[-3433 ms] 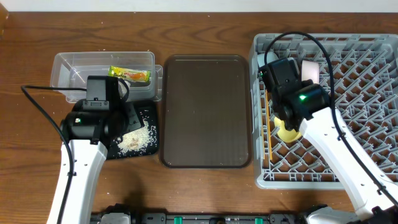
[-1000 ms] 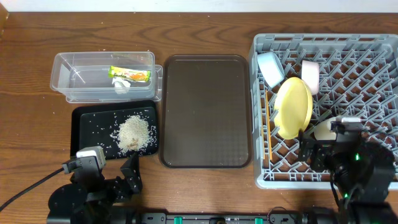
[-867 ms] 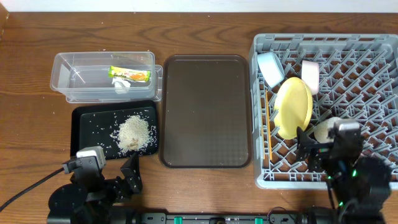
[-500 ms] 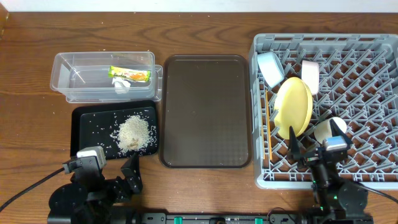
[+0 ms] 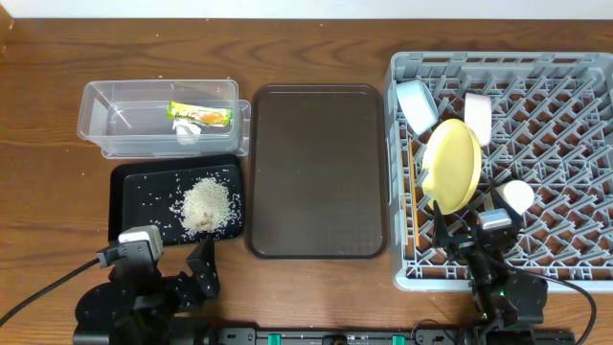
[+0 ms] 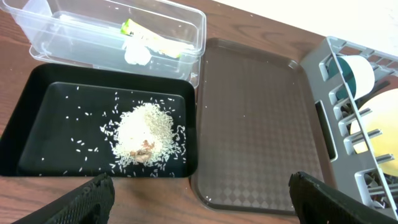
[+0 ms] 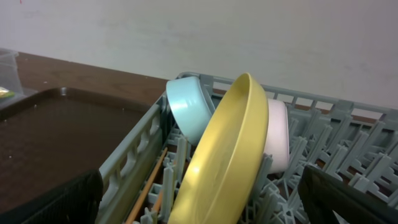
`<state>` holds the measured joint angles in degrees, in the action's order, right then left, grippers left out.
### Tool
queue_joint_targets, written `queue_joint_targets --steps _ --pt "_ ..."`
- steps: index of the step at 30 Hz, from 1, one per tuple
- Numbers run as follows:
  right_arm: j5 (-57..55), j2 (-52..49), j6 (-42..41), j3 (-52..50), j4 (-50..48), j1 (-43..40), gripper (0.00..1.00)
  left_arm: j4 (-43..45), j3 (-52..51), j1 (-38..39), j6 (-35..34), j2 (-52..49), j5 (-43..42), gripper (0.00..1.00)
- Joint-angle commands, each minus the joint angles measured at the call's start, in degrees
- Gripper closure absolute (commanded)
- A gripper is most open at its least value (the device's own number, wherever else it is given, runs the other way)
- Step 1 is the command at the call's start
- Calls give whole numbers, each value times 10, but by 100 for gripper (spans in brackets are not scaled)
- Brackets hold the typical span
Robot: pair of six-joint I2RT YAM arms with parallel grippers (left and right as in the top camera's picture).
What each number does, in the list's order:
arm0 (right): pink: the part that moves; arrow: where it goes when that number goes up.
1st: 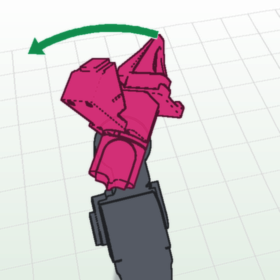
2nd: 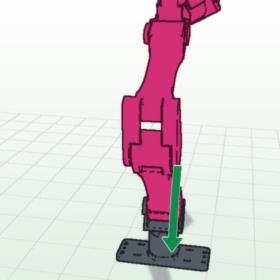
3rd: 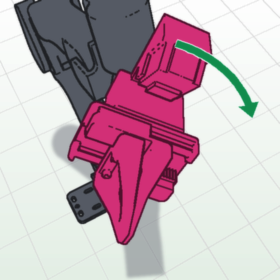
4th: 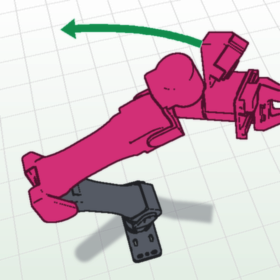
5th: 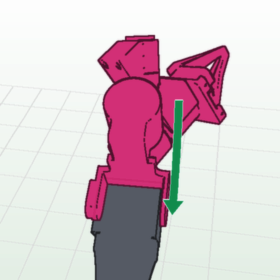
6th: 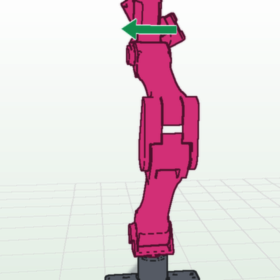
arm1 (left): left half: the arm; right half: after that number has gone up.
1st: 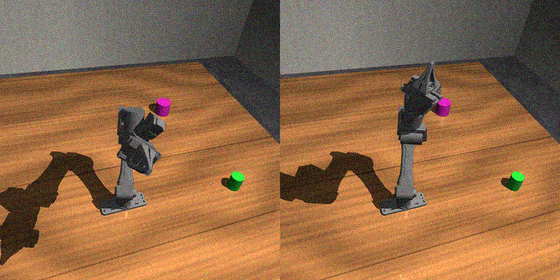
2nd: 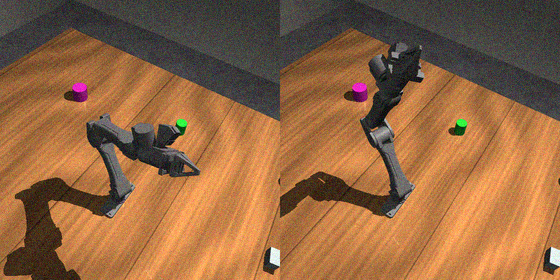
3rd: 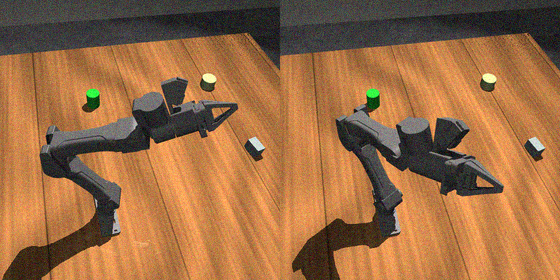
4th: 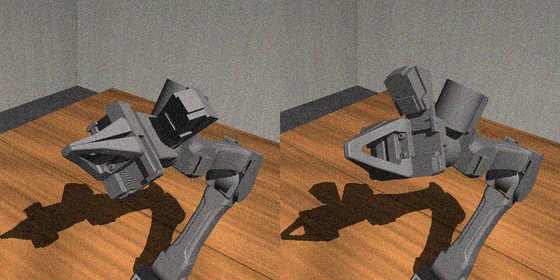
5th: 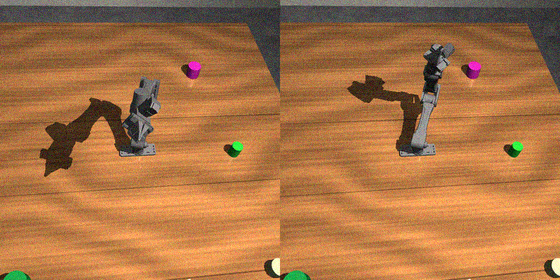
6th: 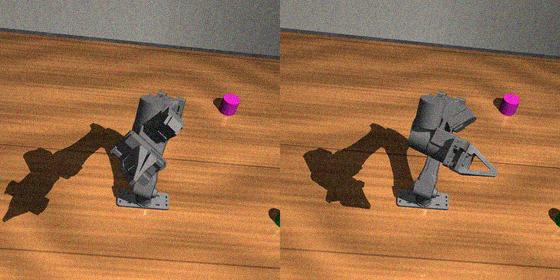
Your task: Sort waste into correct bins and load items into the dishwasher rack
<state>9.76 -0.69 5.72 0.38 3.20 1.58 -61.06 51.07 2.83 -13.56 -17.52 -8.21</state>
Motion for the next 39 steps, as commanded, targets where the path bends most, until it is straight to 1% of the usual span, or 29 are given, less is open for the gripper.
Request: queue_joint_targets --steps 1,30,34,36,39 --pt "12 4 10 -1 2 4 1 2 -2 1 -5 0 1 8" --pt "12 3 10 -1 2 4 1 2 -2 1 -5 0 1 7" --pt "12 3 10 -1 2 4 1 -17 -3 0 15 0 22 7" --pt "12 3 10 -1 2 4 1 -9 -13 -6 15 3 28 7" --pt "12 3 10 -1 2 4 1 32 -51 -24 15 14 50 7"
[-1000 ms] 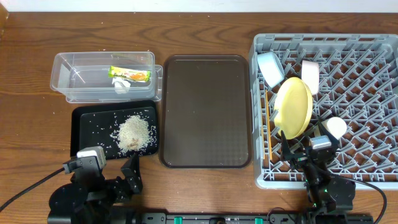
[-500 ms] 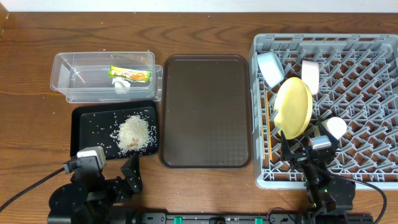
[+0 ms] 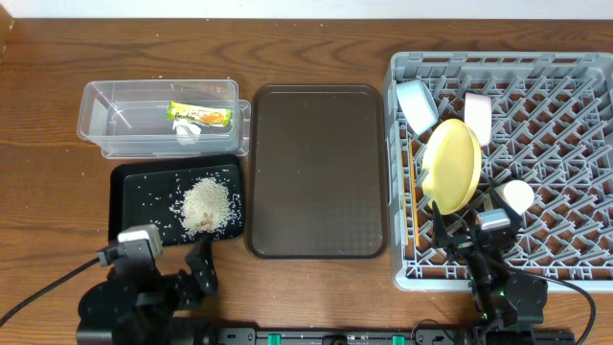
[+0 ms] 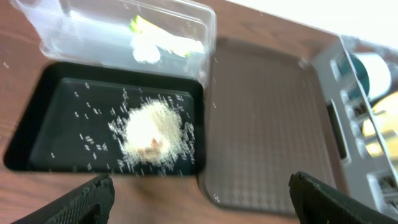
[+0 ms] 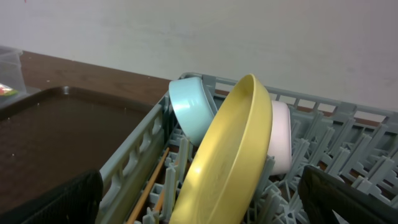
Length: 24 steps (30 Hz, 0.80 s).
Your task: Sort waste into correct bins and load items into the dishwasher rack
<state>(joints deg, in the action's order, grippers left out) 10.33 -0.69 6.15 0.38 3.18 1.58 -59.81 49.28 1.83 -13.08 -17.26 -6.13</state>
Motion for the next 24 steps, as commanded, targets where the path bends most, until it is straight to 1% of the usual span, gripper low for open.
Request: queue_joint_targets --steps 1,5,13,17,19,21,24 --pt "7 3 6 -1 2 4 1 38 -51 -19 10 18 33 8" --pt "7 3 6 -1 2 4 1 132 -146 -23 10 62 46 7" --pt "7 3 5 -1 2 4 1 385 -349 -25 10 138 56 7" --pt "7 3 6 -1 2 4 1 498 -417 -25 12 157 58 7" --pt "7 3 5 -1 2 4 1 554 -449 -25 26 166 58 7" --pt "7 3 6 -1 2 4 1 591 -471 -25 35 172 58 7" --pt "7 3 6 -1 2 4 1 598 -491 -25 36 172 57 7"
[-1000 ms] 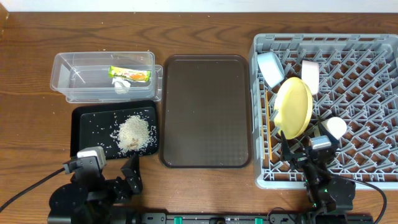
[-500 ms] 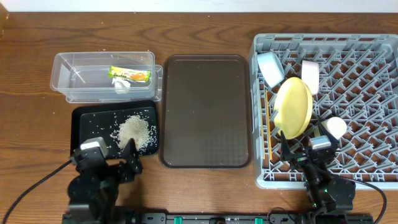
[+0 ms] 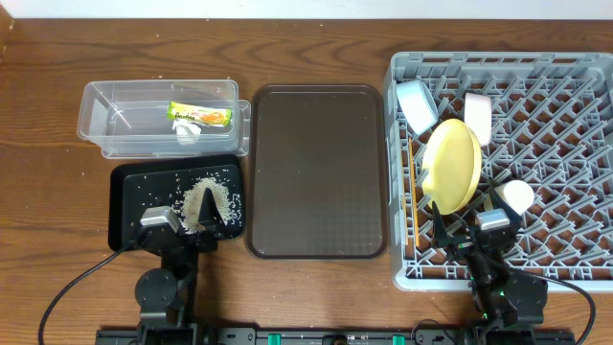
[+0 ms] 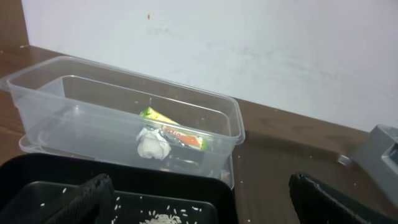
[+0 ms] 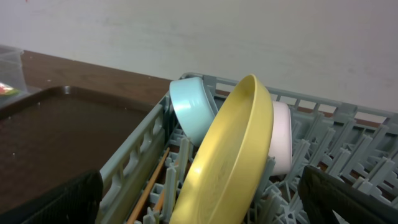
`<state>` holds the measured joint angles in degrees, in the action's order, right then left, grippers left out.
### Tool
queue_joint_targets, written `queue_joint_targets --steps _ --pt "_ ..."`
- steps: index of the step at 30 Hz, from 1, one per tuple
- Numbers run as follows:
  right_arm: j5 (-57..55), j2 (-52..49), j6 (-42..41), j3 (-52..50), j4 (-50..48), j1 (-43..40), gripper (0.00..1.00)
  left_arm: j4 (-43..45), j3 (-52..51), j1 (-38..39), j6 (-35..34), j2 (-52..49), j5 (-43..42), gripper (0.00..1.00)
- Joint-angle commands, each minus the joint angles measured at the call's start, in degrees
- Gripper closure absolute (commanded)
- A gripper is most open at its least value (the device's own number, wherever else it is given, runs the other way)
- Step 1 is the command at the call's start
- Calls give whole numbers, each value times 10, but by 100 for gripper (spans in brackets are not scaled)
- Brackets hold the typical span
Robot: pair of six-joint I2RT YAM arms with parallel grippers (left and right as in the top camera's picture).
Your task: Sort waste into correct bins and load items into the dishwasher rack
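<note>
The clear bin (image 3: 158,117) holds a green-orange wrapper (image 4: 173,129) and a crumpled white tissue (image 4: 152,145). In front of it the black tray (image 3: 129,192) carries a rice pile (image 3: 222,196). My left gripper (image 3: 199,213) is open and empty, low over that tray's near edge (image 4: 199,182). The grey rack (image 3: 575,86) holds a yellow plate (image 5: 233,155), a blue bowl (image 5: 189,112), a pink cup (image 5: 281,137), a white cup (image 3: 518,196) and chopsticks (image 5: 151,190). My right gripper (image 3: 458,235) stands open at the rack's near side (image 5: 199,180), holding nothing.
A brown serving tray (image 3: 316,172) lies between the black tray and the rack. A white wall (image 4: 249,43) rises behind the table's far edge. Cables run along the table's front edge (image 3: 67,287).
My left arm has moved from the table's front-left up to the black tray's near edge. Its camera now looks level at the clear bin instead of down. The right arm is unchanged.
My left gripper was open near the front edge, looking down on the rice tray and brown tray. It then sat slightly further back with a blurred view. Now it is low at the black tray. The right gripper stayed open by the yellow plate throughout.
</note>
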<state>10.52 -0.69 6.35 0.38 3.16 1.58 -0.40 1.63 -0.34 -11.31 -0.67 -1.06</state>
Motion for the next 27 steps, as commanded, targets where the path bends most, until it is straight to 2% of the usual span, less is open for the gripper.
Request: queue_joint_targets --steps 1,4,27 --pt "5 3 4 -1 2 4 1 -8 -14 -3 19 6 7 7" --pt "5 3 3 -1 2 4 1 -38 -14 -3 25 6 7 7" --pt "5 3 4 -1 2 4 1 -36 -14 -1 25 4 5 7"
